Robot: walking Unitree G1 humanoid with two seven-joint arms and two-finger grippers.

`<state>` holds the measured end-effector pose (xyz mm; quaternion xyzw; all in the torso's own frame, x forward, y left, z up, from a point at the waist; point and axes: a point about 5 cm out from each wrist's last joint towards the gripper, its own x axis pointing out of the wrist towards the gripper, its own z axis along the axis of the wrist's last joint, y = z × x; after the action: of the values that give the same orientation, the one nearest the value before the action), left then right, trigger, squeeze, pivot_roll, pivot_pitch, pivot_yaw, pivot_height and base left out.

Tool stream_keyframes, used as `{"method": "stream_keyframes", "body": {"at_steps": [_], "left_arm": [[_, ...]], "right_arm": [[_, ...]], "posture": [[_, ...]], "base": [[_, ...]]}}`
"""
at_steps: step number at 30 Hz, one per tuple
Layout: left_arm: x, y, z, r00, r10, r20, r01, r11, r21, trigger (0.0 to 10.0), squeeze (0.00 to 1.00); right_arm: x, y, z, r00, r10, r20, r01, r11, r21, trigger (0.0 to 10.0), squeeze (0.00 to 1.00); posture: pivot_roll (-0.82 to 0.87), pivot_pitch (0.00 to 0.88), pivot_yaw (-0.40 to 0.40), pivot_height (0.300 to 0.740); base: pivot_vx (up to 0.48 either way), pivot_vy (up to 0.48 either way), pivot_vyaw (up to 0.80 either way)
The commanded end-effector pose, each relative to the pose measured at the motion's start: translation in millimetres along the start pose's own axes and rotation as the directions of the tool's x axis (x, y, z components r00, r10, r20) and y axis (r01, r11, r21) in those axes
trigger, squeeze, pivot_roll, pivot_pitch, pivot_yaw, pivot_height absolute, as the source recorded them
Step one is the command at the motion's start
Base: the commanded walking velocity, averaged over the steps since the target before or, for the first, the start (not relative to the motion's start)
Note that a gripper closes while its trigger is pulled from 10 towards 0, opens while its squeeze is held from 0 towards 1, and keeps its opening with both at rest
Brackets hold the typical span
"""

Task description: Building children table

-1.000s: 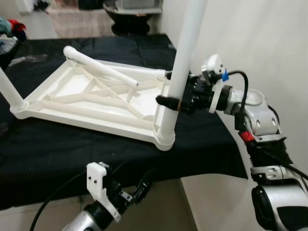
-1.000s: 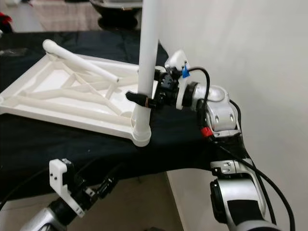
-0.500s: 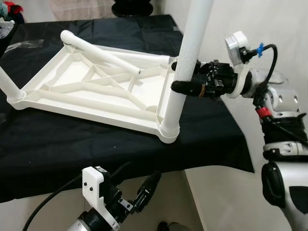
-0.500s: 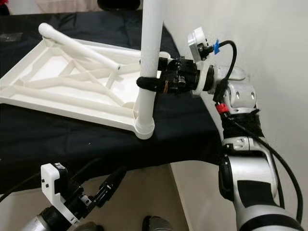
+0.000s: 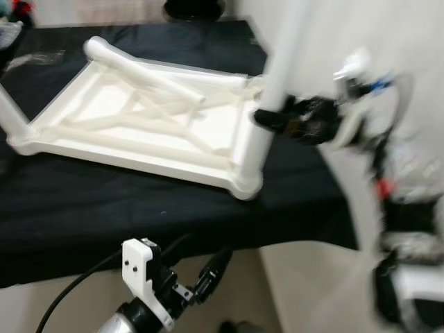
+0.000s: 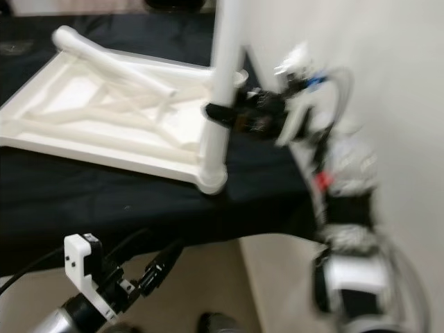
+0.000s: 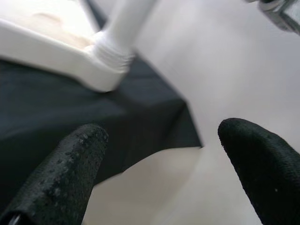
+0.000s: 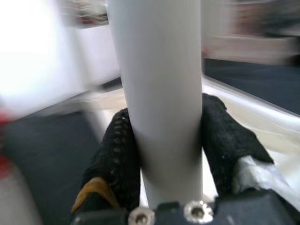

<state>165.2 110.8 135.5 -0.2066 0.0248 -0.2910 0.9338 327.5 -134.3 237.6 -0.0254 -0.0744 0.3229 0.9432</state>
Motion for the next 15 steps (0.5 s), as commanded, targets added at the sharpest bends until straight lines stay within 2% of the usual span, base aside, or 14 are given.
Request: {"method": "stream_keyframes", "body": {"at_steps": [1, 2, 3, 4, 5, 6, 7, 11, 12, 15], "left_arm": [[1.6, 5.0, -4.9, 1.0, 0.013, 0.0, -0.013, 1.0, -0.005, 10.0, 0.0], [7.1, 10.0, -6.2, 1.0, 0.015, 0.001, -0.015, 1.0, 0.004, 10.0, 0.0], [7.1, 10.0, -6.2, 1.0, 0.015, 0.001, -0.015, 1.0, 0.004, 10.0, 0.0], [13.3, 16.9, -8.7, 1.0, 0.019, 0.001, -0.019, 1.0, 0.009, 10.0, 0.0], [18.2, 22.7, -10.3, 1.0, 0.025, 0.002, -0.025, 1.0, 0.011, 10.0, 0.0], [18.2, 22.7, -10.3, 1.0, 0.025, 0.002, -0.025, 1.0, 0.011, 10.0, 0.0], [23.3, 28.9, -11.3, 0.999, 0.034, 0.007, -0.034, 0.999, 0.01, 10.0, 0.0], [28.9, 35.3, -11.3, 0.999, 0.047, 0.018, -0.047, 0.999, 0.011, 10.0, 0.0], [31.0, 37.0, -11.2, 0.998, 0.051, 0.021, -0.052, 0.999, 0.014, 10.0, 0.0], [32.6, 37.7, -11.1, 0.998, 0.052, 0.024, -0.053, 0.998, 0.016, 10.0, 0.0]], "right_arm": [[-25.7, 21.9, -84.5, 0.883, -0.232, -0.408, 0.274, 0.961, 0.046, 0.0, 0.0], [-12.8, 46.0, -92.6, 0.886, -0.187, -0.424, 0.242, 0.967, 0.079, 0.0, 0.0], [-12.8, 46.0, -92.6, 0.886, -0.187, -0.424, 0.242, 0.967, 0.079, 0.0, 0.0], [6.2, 55.1, -89.2, 0.904, -0.172, -0.392, 0.225, 0.97, 0.093, 0.0, 0.0], [24.6, 56.3, -79.9, 0.928, -0.143, -0.345, 0.182, 0.98, 0.083, 0.0, 0.0], [24.6, 56.3, -79.9, 0.928, -0.143, -0.345, 0.182, 0.98, 0.083, 0.0, 0.0], [37.4, 53.7, -71.4, 0.94, -0.132, -0.316, 0.159, 0.985, 0.062, 0.0, 0.0], [45.1, 49.1, -64.5, 0.946, -0.108, -0.304, 0.126, 0.991, 0.042, 0.0, 0.0], [45.1, 45.9, -63.5, 0.945, -0.096, -0.314, 0.113, 0.993, 0.036, 10.0, 0.0], [42.8, 42.2, -58.7, 0.951, -0.09, -0.297, 0.1, 0.995, 0.019, 10.0, 0.0]], "posture": [[-0.01, 0.073, -0.139, 0.74], [-0.01, 0.039, -0.129, 0.74], [-0.01, 0.039, -0.129, 0.74], [-0.02, 0.0, -0.12, 0.74], [-0.02, 0.0, -0.12, 0.74], [-0.02, 0.0, -0.12, 0.74], [-0.02, 0.0, -0.124, 0.74], [-0.02, 0.0, -0.122, 0.74], [-0.03, 0.0, -0.119, 0.74], [-0.03, 0.0, -0.114, 0.74]], "base": [[0.0, 0.0, 0.0], [0.0, 0.0, 0.0], [0.0, 0.0, 0.0], [0.0, 0.0, 0.0], [0.0, 0.0, 0.0], [0.0, 0.0, 0.0], [0.0, 0.0, 0.0], [0.0, 0.0, 0.0], [0.0, 0.0, 0.0], [0.0, 0.0, 0.0]]}}
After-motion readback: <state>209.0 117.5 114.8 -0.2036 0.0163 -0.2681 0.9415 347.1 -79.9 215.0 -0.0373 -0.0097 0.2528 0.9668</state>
